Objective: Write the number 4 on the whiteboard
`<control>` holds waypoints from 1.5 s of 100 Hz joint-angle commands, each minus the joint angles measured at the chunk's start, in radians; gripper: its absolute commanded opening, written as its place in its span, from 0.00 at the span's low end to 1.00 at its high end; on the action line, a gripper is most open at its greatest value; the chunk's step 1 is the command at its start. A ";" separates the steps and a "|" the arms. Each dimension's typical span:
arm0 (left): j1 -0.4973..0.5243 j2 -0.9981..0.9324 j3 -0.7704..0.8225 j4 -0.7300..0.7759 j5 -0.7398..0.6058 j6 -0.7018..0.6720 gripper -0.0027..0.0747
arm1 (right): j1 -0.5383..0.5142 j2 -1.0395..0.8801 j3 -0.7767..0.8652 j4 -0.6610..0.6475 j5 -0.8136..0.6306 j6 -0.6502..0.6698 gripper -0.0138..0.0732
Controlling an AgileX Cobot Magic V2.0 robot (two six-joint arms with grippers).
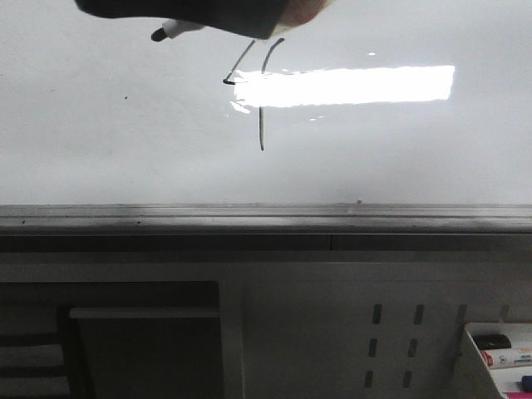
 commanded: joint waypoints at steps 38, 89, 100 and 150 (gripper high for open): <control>-0.012 -0.011 -0.035 -0.006 -0.077 0.011 0.01 | -0.002 -0.015 -0.032 0.025 0.042 -0.012 0.11; 0.127 -0.067 -0.001 -0.098 -0.095 -0.022 0.01 | -0.083 -0.067 -0.032 0.070 -0.075 -0.002 0.67; 0.184 -0.112 0.060 -0.233 -0.224 -0.040 0.01 | -0.148 -0.114 -0.032 0.070 -0.137 -0.002 0.67; 0.191 0.115 0.068 -0.476 -0.633 -0.154 0.01 | -0.165 -0.157 -0.031 0.070 -0.224 -0.002 0.63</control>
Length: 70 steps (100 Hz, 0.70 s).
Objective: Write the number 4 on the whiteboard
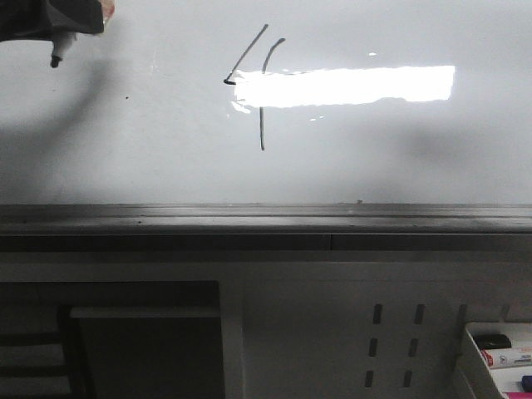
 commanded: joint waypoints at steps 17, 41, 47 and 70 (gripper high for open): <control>0.000 0.078 -0.073 0.017 -0.082 -0.022 0.01 | -0.005 -0.015 -0.028 0.058 -0.013 -0.004 0.63; 0.000 0.086 -0.073 0.017 -0.102 -0.022 0.01 | -0.005 -0.015 -0.028 0.051 -0.013 -0.004 0.63; 0.001 0.092 -0.073 0.017 -0.110 -0.022 0.01 | -0.005 -0.015 -0.028 0.051 -0.014 -0.004 0.63; 0.001 0.096 -0.073 0.021 -0.127 -0.022 0.01 | -0.005 -0.015 -0.028 0.051 -0.012 -0.004 0.63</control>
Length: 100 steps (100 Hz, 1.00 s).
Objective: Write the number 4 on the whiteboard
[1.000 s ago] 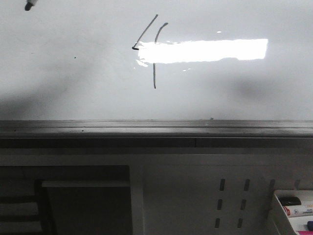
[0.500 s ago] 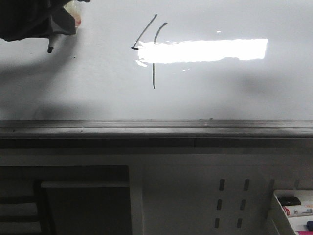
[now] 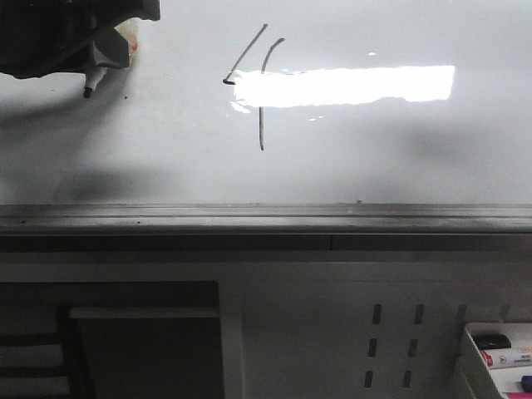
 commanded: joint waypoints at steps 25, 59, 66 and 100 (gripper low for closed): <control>0.003 -0.003 -0.035 0.031 -0.080 -0.009 0.01 | -0.005 -0.015 -0.028 0.051 0.005 -0.002 0.63; 0.003 -0.002 -0.035 0.035 -0.077 -0.009 0.29 | -0.005 -0.015 -0.028 0.051 0.026 0.008 0.63; 0.003 -0.002 -0.035 0.035 -0.082 -0.009 0.39 | -0.005 -0.015 -0.028 0.051 0.026 0.008 0.63; 0.003 -0.002 -0.035 0.037 -0.082 -0.007 0.50 | -0.005 -0.015 -0.028 0.051 0.027 0.012 0.63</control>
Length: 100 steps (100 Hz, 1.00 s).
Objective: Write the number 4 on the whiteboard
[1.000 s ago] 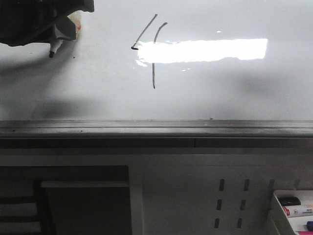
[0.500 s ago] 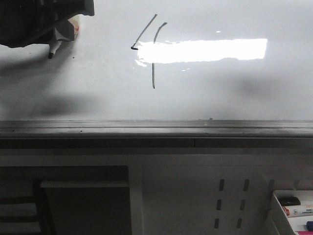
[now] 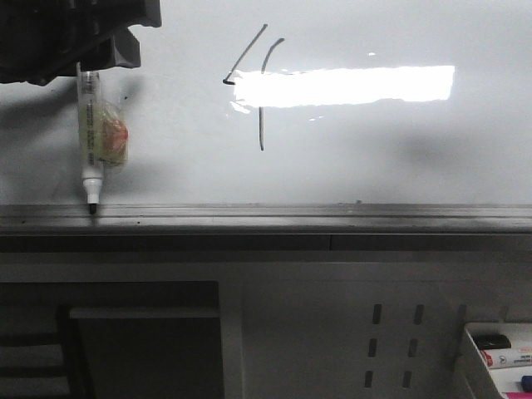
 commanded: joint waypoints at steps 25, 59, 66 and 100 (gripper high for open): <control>0.003 -0.021 -0.033 0.029 -0.057 0.002 0.50 | -0.005 -0.015 -0.028 0.051 0.003 0.000 0.63; 0.003 -0.031 -0.033 0.038 -0.064 0.014 0.61 | -0.005 -0.015 -0.028 0.051 -0.003 0.000 0.63; 0.003 -0.042 -0.033 0.038 -0.064 0.031 0.69 | -0.005 -0.015 -0.028 0.051 -0.004 0.000 0.63; 0.003 -0.178 -0.033 0.026 -0.053 0.154 0.71 | -0.005 -0.017 -0.028 0.051 -0.017 0.000 0.63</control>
